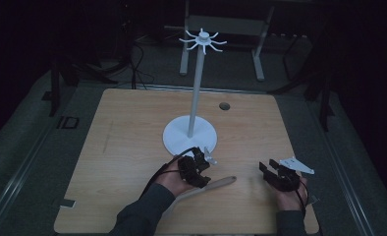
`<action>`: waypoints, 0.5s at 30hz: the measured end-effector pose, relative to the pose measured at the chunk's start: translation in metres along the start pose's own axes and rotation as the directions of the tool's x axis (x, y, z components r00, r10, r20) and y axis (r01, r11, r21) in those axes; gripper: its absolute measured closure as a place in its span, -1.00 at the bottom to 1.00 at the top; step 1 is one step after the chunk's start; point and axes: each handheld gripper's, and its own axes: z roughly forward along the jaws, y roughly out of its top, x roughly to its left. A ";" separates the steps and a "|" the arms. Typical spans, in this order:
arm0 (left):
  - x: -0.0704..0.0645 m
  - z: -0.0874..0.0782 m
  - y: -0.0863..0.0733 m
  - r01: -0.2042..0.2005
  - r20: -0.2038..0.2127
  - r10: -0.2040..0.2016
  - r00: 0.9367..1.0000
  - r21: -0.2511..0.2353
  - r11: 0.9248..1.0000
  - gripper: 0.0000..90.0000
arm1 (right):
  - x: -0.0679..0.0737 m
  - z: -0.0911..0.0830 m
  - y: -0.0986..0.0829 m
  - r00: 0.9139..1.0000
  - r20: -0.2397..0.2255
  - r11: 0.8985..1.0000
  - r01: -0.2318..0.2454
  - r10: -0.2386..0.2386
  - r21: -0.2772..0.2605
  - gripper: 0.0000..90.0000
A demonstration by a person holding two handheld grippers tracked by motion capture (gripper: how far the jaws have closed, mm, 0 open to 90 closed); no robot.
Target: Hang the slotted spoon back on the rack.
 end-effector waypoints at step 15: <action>-0.008 0.033 0.016 -0.053 0.022 0.050 0.999 0.161 0.985 0.35 | -0.002 -0.001 0.000 1.000 -0.002 1.000 -0.007 0.007 -0.001 0.15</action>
